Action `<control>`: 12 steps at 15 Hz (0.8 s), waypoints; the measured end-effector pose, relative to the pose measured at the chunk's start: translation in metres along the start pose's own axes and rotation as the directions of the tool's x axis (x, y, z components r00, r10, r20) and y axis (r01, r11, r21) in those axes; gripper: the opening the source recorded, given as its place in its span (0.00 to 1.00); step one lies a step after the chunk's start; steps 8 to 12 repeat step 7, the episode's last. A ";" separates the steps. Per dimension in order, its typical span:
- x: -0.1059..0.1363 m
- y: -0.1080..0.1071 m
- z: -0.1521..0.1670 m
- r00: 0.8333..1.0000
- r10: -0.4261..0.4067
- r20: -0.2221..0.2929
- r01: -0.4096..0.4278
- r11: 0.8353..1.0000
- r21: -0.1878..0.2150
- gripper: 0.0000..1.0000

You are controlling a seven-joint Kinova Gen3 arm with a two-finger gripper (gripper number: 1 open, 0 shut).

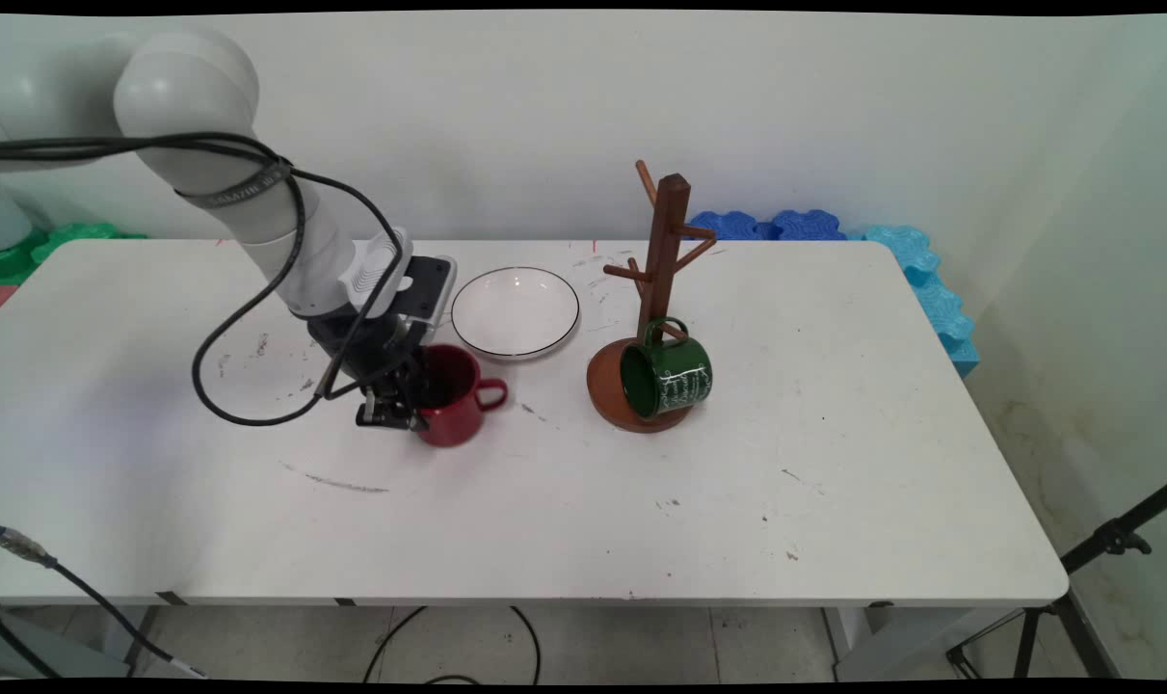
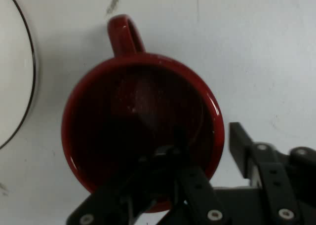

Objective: Place the picked object on the table

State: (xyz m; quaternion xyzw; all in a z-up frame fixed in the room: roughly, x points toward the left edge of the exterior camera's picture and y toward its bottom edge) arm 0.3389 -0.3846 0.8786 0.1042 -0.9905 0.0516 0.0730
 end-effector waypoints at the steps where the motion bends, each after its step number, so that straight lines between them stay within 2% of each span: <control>1: 0.001 0.000 0.001 1.000 -0.001 -0.004 0.001 1.000 -0.001 1.00; 7: 0.007 0.002 0.007 0.999 -0.009 -0.034 0.008 1.000 -0.016 1.00; 12: 0.007 0.002 0.007 0.999 -0.009 -0.034 0.008 1.000 -0.016 1.00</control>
